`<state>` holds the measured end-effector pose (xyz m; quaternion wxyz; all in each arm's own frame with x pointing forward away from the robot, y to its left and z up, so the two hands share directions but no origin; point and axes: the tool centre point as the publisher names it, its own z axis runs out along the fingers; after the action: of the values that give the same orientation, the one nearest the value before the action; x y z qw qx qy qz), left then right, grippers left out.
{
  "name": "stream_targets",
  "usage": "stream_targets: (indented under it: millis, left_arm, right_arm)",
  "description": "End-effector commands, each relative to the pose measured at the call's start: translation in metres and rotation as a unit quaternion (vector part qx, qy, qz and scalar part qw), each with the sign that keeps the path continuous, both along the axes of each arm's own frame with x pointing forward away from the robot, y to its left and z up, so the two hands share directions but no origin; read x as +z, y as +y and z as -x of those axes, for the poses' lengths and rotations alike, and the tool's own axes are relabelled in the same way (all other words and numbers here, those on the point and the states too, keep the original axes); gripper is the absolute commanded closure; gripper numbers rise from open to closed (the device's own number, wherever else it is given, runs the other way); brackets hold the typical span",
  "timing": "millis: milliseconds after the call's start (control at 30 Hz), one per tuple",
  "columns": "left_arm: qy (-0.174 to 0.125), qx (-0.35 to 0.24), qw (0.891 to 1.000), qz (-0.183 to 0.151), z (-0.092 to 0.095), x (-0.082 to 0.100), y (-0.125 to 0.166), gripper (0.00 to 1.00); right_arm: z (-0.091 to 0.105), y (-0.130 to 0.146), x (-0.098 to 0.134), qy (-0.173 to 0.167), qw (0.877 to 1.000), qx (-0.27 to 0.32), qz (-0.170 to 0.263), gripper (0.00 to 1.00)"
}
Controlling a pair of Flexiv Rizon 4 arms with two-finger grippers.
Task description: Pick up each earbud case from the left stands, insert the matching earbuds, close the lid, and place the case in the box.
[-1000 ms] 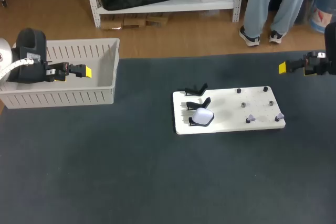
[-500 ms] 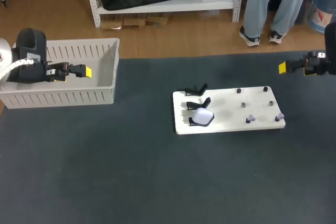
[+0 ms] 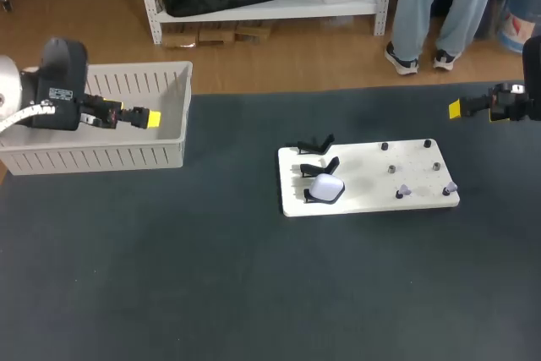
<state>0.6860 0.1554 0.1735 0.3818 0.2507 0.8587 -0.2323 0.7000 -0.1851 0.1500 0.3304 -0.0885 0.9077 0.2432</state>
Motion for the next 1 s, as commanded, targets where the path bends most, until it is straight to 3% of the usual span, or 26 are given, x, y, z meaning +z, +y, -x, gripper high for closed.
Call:
stream_targets:
  millis: [33,133,167,200,333,367,900,933,967,1000]
  left_arm:
    - [-0.183,-0.334,0.922,0.073,0.024,0.009,0.003,0.00]
    - [-0.203,-0.367,0.907,0.035,0.040,0.015,-0.005,0.00]
    - [-0.206,-0.362,0.909,0.024,0.044,0.015,-0.008,0.00]
    - [-0.212,-0.378,0.901,0.017,0.049,0.015,-0.010,0.00]
    - [-0.208,-0.401,0.892,-0.012,0.059,0.010,-0.019,0.00]
    - [-0.203,-0.391,0.897,-0.028,0.059,0.008,-0.022,0.00]
    - [-0.203,-0.391,0.897,-0.028,0.059,0.008,-0.022,0.00]
    - [-0.181,-0.365,0.913,-0.032,0.057,0.001,-0.028,0.00]
    - [-0.174,-0.374,0.910,-0.041,0.058,-0.006,-0.036,0.00]
    - [-0.161,-0.363,0.917,-0.035,0.058,-0.010,-0.044,0.00]
  right_arm:
    - [0.000,0.000,0.000,0.000,1.000,0.000,0.000,0.00]
    - [0.000,0.000,0.000,0.000,1.000,0.000,0.000,0.00]
    - [0.000,0.000,0.000,0.000,1.000,0.000,0.000,0.00]
    - [0.000,0.000,0.000,0.000,1.000,0.000,0.000,0.00]
    - [0.000,0.000,0.000,0.000,1.000,0.000,0.000,0.00]
    - [0.000,0.000,0.000,0.000,1.000,0.000,0.000,0.00]
    - [0.000,0.000,0.000,0.000,1.000,0.000,0.000,0.00]
    - [0.000,0.000,0.000,0.000,1.000,0.000,0.000,0.00]
    - [0.000,0.000,0.000,0.000,1.000,0.000,0.000,0.00]
    - [0.000,0.000,0.000,0.000,1.000,0.000,0.000,0.00]
